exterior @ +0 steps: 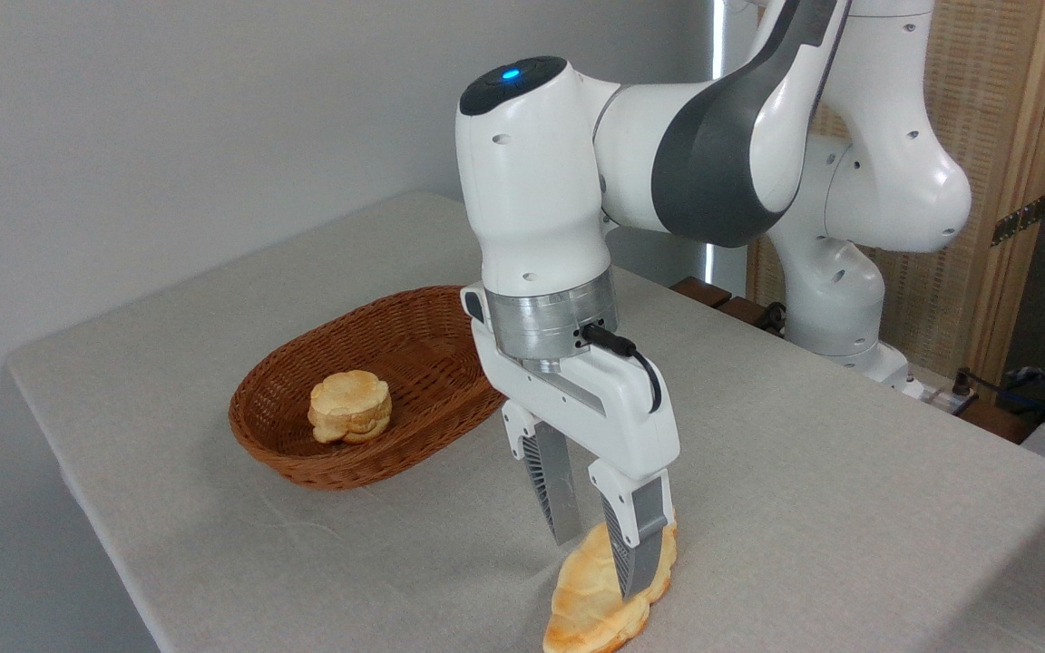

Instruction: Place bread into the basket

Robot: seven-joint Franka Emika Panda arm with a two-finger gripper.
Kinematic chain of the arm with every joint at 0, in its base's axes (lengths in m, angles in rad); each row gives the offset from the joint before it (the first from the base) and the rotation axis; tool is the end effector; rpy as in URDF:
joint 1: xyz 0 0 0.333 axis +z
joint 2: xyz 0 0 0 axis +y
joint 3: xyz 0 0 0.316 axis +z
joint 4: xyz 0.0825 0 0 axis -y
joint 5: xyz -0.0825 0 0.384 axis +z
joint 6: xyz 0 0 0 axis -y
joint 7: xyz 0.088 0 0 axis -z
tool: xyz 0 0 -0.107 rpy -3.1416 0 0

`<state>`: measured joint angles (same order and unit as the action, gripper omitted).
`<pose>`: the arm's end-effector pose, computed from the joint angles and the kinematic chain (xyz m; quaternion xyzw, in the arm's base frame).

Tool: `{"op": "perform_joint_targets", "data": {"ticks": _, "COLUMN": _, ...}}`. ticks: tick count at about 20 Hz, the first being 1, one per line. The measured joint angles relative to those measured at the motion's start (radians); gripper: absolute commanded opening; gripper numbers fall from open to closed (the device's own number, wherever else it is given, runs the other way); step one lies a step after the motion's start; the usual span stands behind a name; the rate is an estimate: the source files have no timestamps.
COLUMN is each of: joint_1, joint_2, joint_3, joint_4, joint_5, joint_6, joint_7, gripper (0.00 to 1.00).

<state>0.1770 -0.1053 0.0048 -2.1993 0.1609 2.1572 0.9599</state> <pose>0.5078 0.1000 0.4347 -0.9058 0.4171 0.0103 0.0743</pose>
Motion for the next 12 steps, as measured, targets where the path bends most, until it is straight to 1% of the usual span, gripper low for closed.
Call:
{"op": "perform_joint_targets", "data": {"ticks": 3, "joint_1": -0.002, "joint_2": 0.0, "joint_3": -0.001, "joint_4": 0.0, "joint_5": -0.001, "joint_6": 0.0, "joint_7": -0.02, "gripper": 1.0}}
{"op": "perform_joint_targets", "data": {"ticks": 12, "joint_1": -0.012, "joint_2": 0.014, "joint_3": -0.002, "joint_4": -0.003, "joint_5": -0.001, "joint_6": 0.0, "joint_7": -0.02, "gripper": 1.0}}
